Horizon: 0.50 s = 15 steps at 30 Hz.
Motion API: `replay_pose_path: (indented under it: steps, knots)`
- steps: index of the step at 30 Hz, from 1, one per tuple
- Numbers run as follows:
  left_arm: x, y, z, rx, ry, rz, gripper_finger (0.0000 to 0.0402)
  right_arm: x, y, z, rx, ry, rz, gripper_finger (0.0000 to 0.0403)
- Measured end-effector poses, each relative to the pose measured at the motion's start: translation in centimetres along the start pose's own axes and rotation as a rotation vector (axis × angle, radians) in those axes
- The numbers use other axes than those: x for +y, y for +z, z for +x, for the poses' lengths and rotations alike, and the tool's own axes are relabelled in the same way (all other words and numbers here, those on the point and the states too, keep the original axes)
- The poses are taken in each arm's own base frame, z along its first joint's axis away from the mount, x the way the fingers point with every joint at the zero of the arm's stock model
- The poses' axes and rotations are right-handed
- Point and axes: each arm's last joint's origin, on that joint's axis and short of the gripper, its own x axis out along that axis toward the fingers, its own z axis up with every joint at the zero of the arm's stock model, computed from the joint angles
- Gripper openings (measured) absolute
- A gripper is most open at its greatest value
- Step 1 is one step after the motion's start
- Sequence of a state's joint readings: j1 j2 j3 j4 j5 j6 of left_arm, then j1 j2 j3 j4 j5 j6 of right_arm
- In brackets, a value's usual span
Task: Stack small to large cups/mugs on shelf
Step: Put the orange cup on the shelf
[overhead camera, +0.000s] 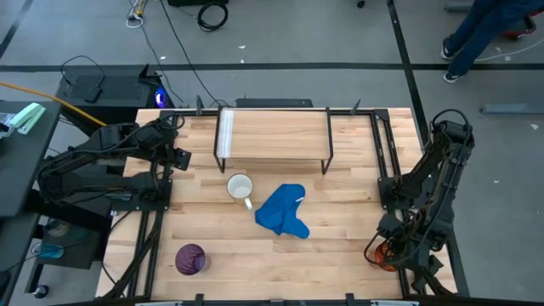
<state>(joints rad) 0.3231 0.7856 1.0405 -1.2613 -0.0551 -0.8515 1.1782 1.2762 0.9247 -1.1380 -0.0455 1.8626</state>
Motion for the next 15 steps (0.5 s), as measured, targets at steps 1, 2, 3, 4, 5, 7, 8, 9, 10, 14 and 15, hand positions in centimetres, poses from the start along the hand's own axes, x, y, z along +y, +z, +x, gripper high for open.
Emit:
replay_pose_path:
  steps: [1, 2, 3, 4, 5, 7, 8, 9, 10, 14, 15]
  knots:
    - [0.0, 0.0, 0.0, 0.000, 0.000, 0.000, 0.0094, 0.0, 0.0, 0.1, -0.001, -0.001, 0.000, 0.0119]
    - [0.0, 0.0, 0.0, 0.000, 0.000, 0.000, 0.0095, -0.1, 0.0, 0.3, -0.001, -0.005, 0.001, 0.0119]
    - [0.0, 0.0, 0.0, 0.000, 0.000, 0.000, 0.0096, -0.2, 0.1, 0.6, -0.001, -0.005, 0.001, 0.0119]
    - [0.0, 0.0, 0.0, 0.000, 0.000, 0.000, 0.0096, -0.2, 0.1, 0.9, 0.006, -0.001, 0.000, 0.0119]
    - [0.0, 0.0, 0.0, 0.000, 0.000, 0.000, 0.0096, -0.2, 0.1, 1.3, 0.016, 0.001, -0.001, 0.0119]
    - [0.0, 0.0, 0.0, 0.007, -0.006, 0.000, 0.0094, -0.4, 0.1, 1.6, 0.023, -0.013, -0.004, 0.0119]
    - [0.0, 0.0, 0.0, 0.010, -0.009, 0.000, 0.0092, -0.4, 0.1, 1.6, 0.023, -0.013, -0.002, 0.0119]
    - [0.0, 0.0, 0.0, 0.013, -0.012, 0.000, 0.0091, -0.4, 0.1, 1.6, 0.022, -0.009, 0.000, 0.0119]
    - [0.0, 0.0, 0.0, 0.015, -0.012, 0.000, 0.0090, -0.3, 0.1, 1.6, 0.020, -0.007, 0.000, 0.0119]
    - [0.0, 0.0, 0.0, 0.014, -0.013, 0.000, 0.0091, -0.3, 0.1, 1.4, 0.023, 0.001, -0.001, 0.0119]
    - [0.0, 0.0, 0.0, 0.014, -0.013, 0.000, 0.0092, -0.3, 0.1, 1.4, 0.023, 0.001, -0.001, 0.0119]
